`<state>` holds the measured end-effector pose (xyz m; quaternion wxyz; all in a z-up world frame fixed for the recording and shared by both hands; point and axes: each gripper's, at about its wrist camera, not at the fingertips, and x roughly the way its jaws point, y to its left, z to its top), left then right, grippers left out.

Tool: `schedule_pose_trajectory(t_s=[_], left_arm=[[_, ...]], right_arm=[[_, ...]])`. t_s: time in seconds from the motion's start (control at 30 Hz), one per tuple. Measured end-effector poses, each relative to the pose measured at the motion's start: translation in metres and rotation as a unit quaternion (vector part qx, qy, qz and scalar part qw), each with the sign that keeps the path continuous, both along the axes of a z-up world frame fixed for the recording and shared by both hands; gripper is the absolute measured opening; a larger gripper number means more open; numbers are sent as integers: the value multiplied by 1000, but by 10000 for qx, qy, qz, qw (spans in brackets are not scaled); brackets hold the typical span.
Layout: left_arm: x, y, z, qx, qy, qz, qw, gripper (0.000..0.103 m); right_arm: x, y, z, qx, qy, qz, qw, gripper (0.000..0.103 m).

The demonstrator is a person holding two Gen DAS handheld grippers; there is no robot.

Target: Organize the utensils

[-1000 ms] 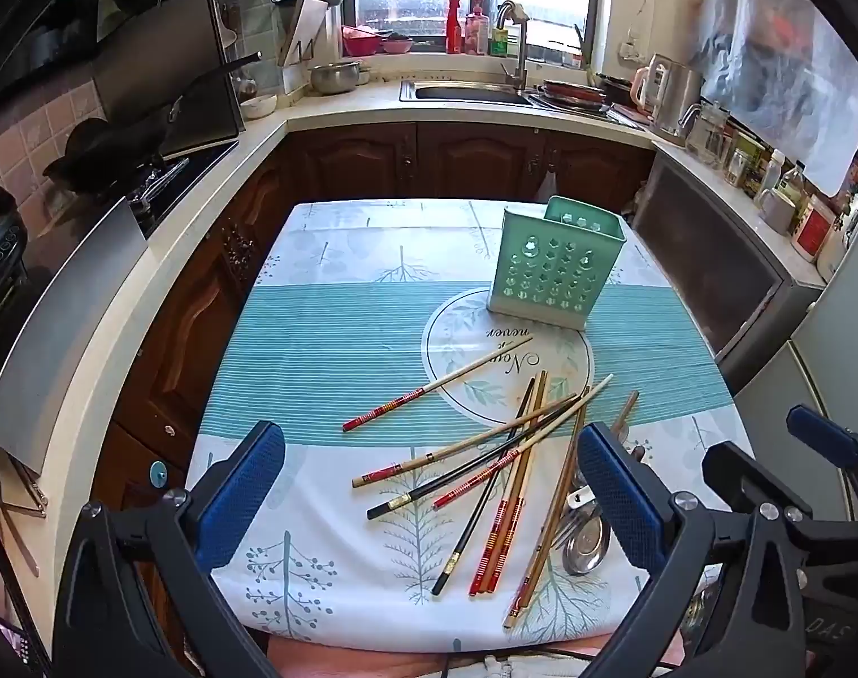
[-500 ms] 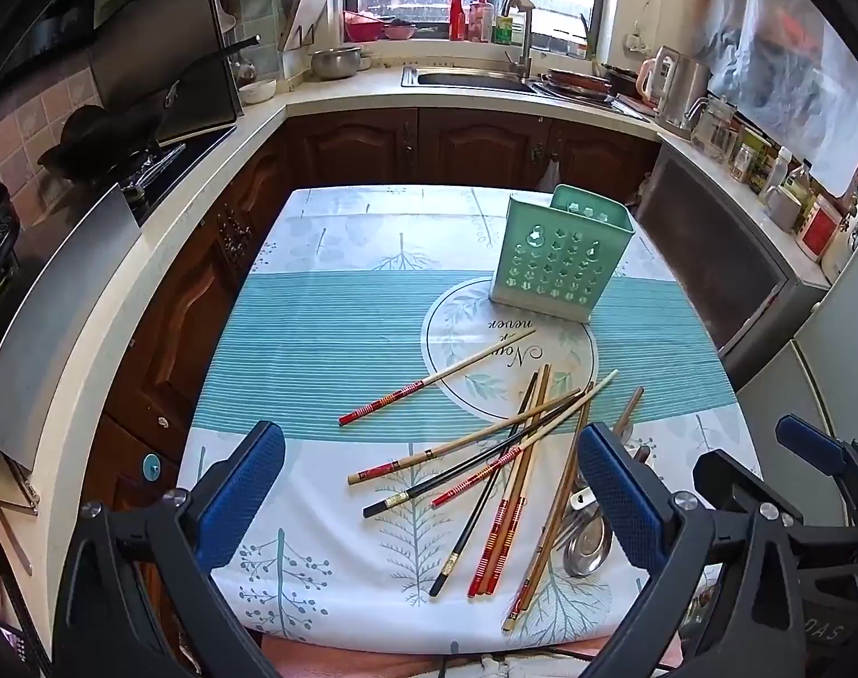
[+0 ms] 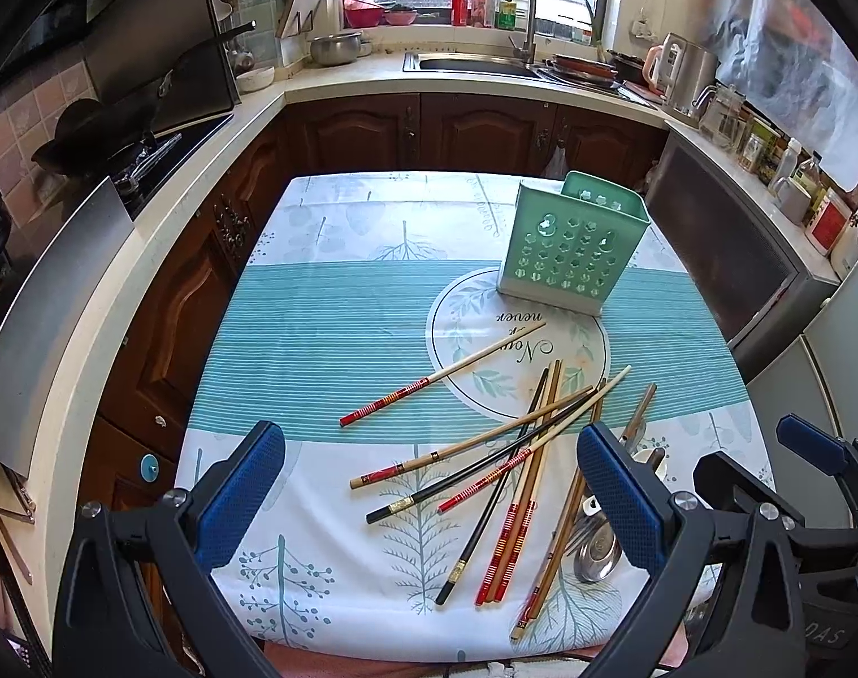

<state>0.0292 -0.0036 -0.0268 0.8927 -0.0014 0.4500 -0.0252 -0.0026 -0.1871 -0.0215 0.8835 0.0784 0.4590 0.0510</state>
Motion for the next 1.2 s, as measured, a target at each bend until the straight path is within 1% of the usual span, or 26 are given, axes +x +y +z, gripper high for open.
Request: schedule_pose_trajectory(t_s=[0.6, 0.73, 0.83, 1.2], left_arm=[[9, 4, -9, -2, 199, -8, 9998, 102], [9, 4, -10, -1, 221, -21, 9998, 102], [9, 5, -10, 8, 227, -18, 9997, 102], [17, 8, -16, -32, 363, -152, 9992, 102]], right_arm=[[8, 5, -10, 97, 191, 74, 9997, 96], [10, 5, -13, 157, 257, 86, 9995, 90], [11, 7, -16, 208, 317, 125, 9992, 83], [17, 10, -23, 263, 505, 72, 9984, 80]])
